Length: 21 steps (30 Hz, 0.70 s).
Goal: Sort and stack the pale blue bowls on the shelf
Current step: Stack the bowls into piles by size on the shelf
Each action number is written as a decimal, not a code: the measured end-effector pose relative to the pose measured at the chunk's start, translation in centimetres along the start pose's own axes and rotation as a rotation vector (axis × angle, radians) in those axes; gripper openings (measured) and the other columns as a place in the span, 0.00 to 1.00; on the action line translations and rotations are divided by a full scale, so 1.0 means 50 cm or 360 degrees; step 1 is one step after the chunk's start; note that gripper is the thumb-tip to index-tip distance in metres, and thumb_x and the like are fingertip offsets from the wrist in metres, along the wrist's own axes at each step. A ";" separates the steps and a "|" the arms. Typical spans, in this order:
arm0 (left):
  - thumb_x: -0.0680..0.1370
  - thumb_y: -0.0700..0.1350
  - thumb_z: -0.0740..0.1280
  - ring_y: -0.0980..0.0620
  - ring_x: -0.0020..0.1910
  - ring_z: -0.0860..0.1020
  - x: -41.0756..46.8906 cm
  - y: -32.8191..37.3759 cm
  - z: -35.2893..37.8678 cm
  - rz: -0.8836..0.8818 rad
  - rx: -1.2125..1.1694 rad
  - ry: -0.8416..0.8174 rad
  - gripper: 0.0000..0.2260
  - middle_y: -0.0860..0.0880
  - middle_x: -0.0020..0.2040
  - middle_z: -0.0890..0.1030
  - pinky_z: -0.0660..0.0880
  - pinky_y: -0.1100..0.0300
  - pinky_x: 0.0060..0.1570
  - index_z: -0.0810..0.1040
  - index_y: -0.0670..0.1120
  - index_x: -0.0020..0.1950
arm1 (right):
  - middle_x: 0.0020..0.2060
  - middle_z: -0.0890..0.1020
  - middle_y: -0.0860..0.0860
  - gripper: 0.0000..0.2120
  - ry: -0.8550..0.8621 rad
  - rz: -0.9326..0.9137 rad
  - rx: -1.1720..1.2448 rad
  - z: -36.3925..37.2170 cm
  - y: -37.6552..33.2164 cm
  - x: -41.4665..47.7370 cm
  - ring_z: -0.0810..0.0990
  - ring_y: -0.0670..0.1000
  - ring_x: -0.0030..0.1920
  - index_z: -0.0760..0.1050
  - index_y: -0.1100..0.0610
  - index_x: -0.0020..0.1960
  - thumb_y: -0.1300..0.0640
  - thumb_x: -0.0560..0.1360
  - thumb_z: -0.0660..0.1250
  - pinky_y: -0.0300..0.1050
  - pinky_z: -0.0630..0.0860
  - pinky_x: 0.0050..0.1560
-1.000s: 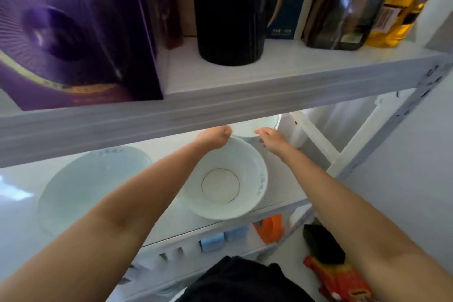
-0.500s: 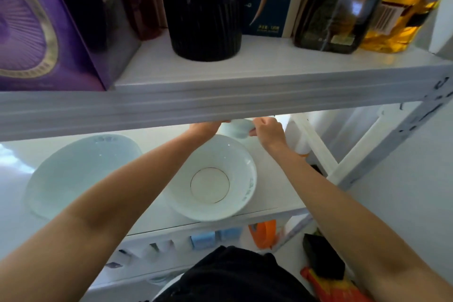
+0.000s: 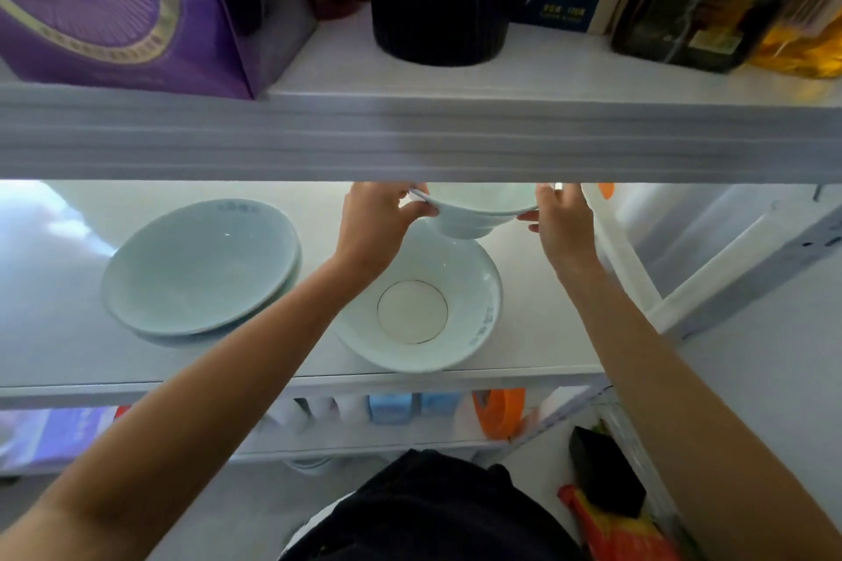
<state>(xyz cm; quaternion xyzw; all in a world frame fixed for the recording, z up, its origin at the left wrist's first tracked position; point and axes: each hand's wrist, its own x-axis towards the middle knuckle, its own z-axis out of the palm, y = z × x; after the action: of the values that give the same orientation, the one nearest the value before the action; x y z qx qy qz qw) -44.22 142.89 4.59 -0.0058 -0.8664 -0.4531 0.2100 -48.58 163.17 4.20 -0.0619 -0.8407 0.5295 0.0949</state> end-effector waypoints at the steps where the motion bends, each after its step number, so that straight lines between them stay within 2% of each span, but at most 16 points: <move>1: 0.68 0.45 0.75 0.48 0.40 0.81 -0.010 -0.003 -0.006 0.0051 0.0030 0.0003 0.04 0.48 0.37 0.84 0.79 0.48 0.47 0.83 0.46 0.40 | 0.43 0.77 0.49 0.16 -0.0010 -0.0012 -0.0031 -0.003 0.000 -0.011 0.82 0.54 0.45 0.67 0.59 0.65 0.56 0.79 0.53 0.59 0.76 0.57; 3: 0.69 0.46 0.75 0.48 0.39 0.81 -0.033 -0.011 -0.016 0.0110 0.0070 0.0006 0.05 0.48 0.37 0.84 0.79 0.49 0.46 0.83 0.46 0.41 | 0.44 0.76 0.50 0.18 -0.0049 -0.0031 -0.0091 -0.005 0.007 -0.034 0.80 0.54 0.49 0.66 0.56 0.67 0.56 0.78 0.54 0.60 0.76 0.57; 6: 0.69 0.46 0.75 0.48 0.39 0.81 -0.066 -0.025 -0.027 0.0172 0.0107 -0.0004 0.07 0.48 0.38 0.84 0.79 0.49 0.46 0.83 0.44 0.42 | 0.59 0.77 0.52 0.26 -0.0117 -0.0022 -0.0090 0.000 0.017 -0.064 0.76 0.54 0.58 0.63 0.53 0.73 0.51 0.75 0.53 0.55 0.75 0.61; 7: 0.69 0.46 0.75 0.48 0.39 0.81 -0.076 -0.028 -0.031 0.0208 0.0115 -0.0003 0.07 0.48 0.39 0.84 0.79 0.49 0.46 0.83 0.43 0.42 | 0.62 0.76 0.52 0.28 -0.0129 -0.0023 -0.0085 0.002 0.020 -0.072 0.76 0.53 0.59 0.62 0.54 0.73 0.51 0.74 0.53 0.48 0.76 0.59; 9: 0.69 0.46 0.75 0.48 0.38 0.82 -0.096 -0.034 -0.039 0.0256 0.0106 0.0005 0.08 0.48 0.40 0.84 0.80 0.50 0.44 0.82 0.42 0.43 | 0.62 0.76 0.52 0.25 -0.0127 -0.0038 -0.0119 0.006 0.021 -0.089 0.75 0.49 0.55 0.62 0.55 0.73 0.55 0.77 0.53 0.27 0.74 0.46; 10: 0.69 0.47 0.74 0.48 0.38 0.82 -0.106 -0.037 -0.044 0.0275 0.0102 0.0010 0.09 0.48 0.40 0.84 0.80 0.51 0.44 0.82 0.42 0.43 | 0.62 0.76 0.52 0.23 -0.0118 -0.0053 -0.0131 0.008 0.022 -0.097 0.75 0.48 0.54 0.62 0.55 0.73 0.56 0.78 0.53 0.23 0.72 0.41; 11: 0.69 0.49 0.73 0.48 0.38 0.82 -0.115 -0.040 -0.049 0.0291 0.0099 0.0015 0.11 0.48 0.40 0.84 0.80 0.51 0.43 0.82 0.42 0.43 | 0.62 0.76 0.53 0.23 -0.0111 -0.0073 -0.0132 0.009 0.021 -0.107 0.76 0.48 0.55 0.63 0.55 0.72 0.55 0.78 0.54 0.22 0.71 0.40; 13: 0.70 0.52 0.70 0.49 0.38 0.82 -0.133 -0.049 -0.060 0.0308 0.0095 0.0021 0.13 0.48 0.41 0.84 0.80 0.53 0.42 0.82 0.42 0.43 | 0.61 0.77 0.51 0.23 -0.0121 -0.0094 -0.0134 0.011 0.019 -0.125 0.77 0.47 0.55 0.64 0.54 0.71 0.55 0.77 0.54 0.26 0.72 0.45; 16: 0.70 0.54 0.68 0.50 0.38 0.82 -0.153 -0.067 -0.075 0.0349 0.0139 -0.0005 0.15 0.47 0.41 0.84 0.79 0.53 0.40 0.82 0.42 0.43 | 0.52 0.78 0.50 0.19 -0.0200 -0.0079 -0.0148 0.019 0.026 -0.155 0.77 0.45 0.48 0.67 0.55 0.69 0.59 0.79 0.55 0.29 0.71 0.38; 18: 0.70 0.54 0.68 0.47 0.37 0.82 -0.165 -0.080 -0.083 0.0342 0.0149 -0.0048 0.12 0.46 0.41 0.84 0.79 0.51 0.37 0.81 0.47 0.44 | 0.53 0.77 0.50 0.20 -0.0231 -0.0068 -0.0197 0.026 0.034 -0.174 0.76 0.49 0.50 0.66 0.55 0.70 0.60 0.79 0.55 0.30 0.69 0.37; 21: 0.71 0.55 0.67 0.47 0.33 0.80 -0.178 -0.087 -0.090 0.0374 0.0303 -0.0047 0.09 0.47 0.38 0.83 0.77 0.52 0.31 0.78 0.51 0.44 | 0.63 0.72 0.47 0.24 -0.0236 0.0004 -0.0164 0.038 0.038 -0.193 0.69 0.43 0.56 0.57 0.51 0.76 0.60 0.80 0.53 0.32 0.67 0.52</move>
<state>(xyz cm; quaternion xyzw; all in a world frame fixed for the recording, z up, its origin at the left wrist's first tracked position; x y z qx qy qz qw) -35.38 138.39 0.13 -0.0940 -0.9017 -0.3410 0.2485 -39.58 160.36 0.76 -0.0285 -0.8715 0.4888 0.0285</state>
